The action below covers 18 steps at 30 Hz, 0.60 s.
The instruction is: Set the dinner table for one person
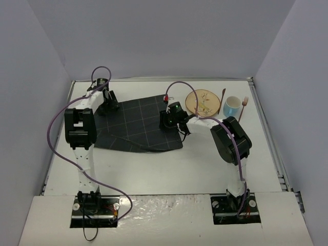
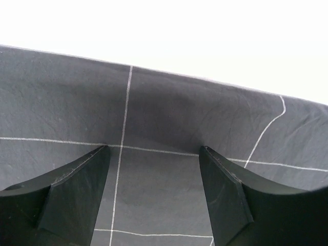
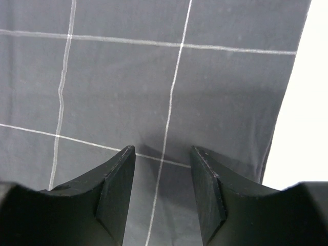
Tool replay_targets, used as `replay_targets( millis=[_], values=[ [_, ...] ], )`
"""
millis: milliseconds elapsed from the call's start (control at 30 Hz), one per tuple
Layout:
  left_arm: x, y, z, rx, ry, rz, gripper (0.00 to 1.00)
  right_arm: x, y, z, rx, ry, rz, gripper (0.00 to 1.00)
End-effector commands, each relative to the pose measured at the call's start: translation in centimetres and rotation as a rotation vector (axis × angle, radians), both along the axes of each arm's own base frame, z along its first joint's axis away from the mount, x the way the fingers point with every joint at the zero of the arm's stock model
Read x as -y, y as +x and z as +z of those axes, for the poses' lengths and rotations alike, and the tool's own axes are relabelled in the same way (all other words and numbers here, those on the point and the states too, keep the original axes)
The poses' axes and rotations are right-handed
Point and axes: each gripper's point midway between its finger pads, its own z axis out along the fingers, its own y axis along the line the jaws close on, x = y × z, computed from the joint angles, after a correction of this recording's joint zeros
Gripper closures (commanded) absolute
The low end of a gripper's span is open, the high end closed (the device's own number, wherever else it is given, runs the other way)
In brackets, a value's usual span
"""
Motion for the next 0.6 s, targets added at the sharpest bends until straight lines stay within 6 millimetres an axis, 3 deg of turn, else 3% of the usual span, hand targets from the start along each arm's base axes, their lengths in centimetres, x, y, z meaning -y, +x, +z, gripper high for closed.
replay_targets(
  millis=[0,67,200,267,400,500,567],
  values=[
    [1.2,1.7,-1.4,-0.021,-0.078,-0.032,0.34,2.2,0.5,-0.6,-0.009,0.034,-0.107,0.55],
    [1.7,2.4,-1.7,-0.015,-0.104,-0.050,0.34,2.4,0.4,-0.8,-0.018,0.034,-0.105,0.55],
    [1.9,3.1,1.3,0.046,-0.102,-0.077,0.33,1.9,0.5,0.1,0.001,0.050,-0.068,0.55],
    [1.8,2.6,5.9,0.134,-0.086,-0.100,0.31,1.2,0.5,1.6,0.030,0.066,-0.026,0.55],
    [2.8,-0.3,10.6,0.194,-0.045,-0.170,0.30,0.4,0.5,4.1,0.080,0.085,0.033,0.55],
    [4.4,-3.0,11.0,0.164,-0.005,-0.229,0.30,0.3,0.9,5.0,0.105,0.092,0.038,0.55],
    [5.8,-4.4,10.0,0.131,-0.006,-0.257,0.30,0.2,1.0,4.9,0.108,0.091,0.044,0.55]
  ],
)
